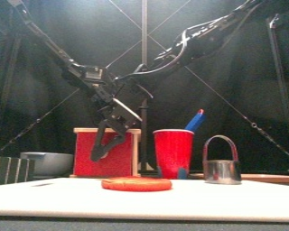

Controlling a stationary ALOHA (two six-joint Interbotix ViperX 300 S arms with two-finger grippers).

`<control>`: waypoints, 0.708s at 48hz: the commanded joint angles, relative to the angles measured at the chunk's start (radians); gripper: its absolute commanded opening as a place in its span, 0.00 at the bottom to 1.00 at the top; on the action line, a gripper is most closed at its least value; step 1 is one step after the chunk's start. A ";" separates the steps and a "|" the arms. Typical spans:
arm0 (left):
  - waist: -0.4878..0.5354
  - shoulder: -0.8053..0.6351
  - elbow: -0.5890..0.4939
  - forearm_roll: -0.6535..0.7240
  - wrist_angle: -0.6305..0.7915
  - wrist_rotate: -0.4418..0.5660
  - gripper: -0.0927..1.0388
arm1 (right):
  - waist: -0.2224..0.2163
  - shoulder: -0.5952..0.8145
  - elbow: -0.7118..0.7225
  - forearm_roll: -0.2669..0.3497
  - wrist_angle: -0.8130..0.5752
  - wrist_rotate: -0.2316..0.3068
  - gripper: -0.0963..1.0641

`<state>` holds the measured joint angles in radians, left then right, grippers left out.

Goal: Get the cutter from the drawer then cut the dough then place the extra dough in the bowl
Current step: Cut the dough

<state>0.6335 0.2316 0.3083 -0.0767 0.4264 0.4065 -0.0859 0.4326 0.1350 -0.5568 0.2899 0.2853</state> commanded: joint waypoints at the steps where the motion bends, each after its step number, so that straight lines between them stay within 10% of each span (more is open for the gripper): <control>1: -0.003 -0.012 -0.034 0.000 -0.009 -0.003 0.50 | -0.025 -0.023 -0.025 -0.006 -0.005 -0.002 0.35; 34: -0.032 -0.121 0.003 -0.015 -0.201 -0.012 0.50 | 0.129 -0.160 0.040 0.101 0.109 0.000 0.35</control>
<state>0.6213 0.1519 0.3053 -0.0828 0.2592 0.3927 0.0460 0.3528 0.1565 -0.4740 0.3988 0.2838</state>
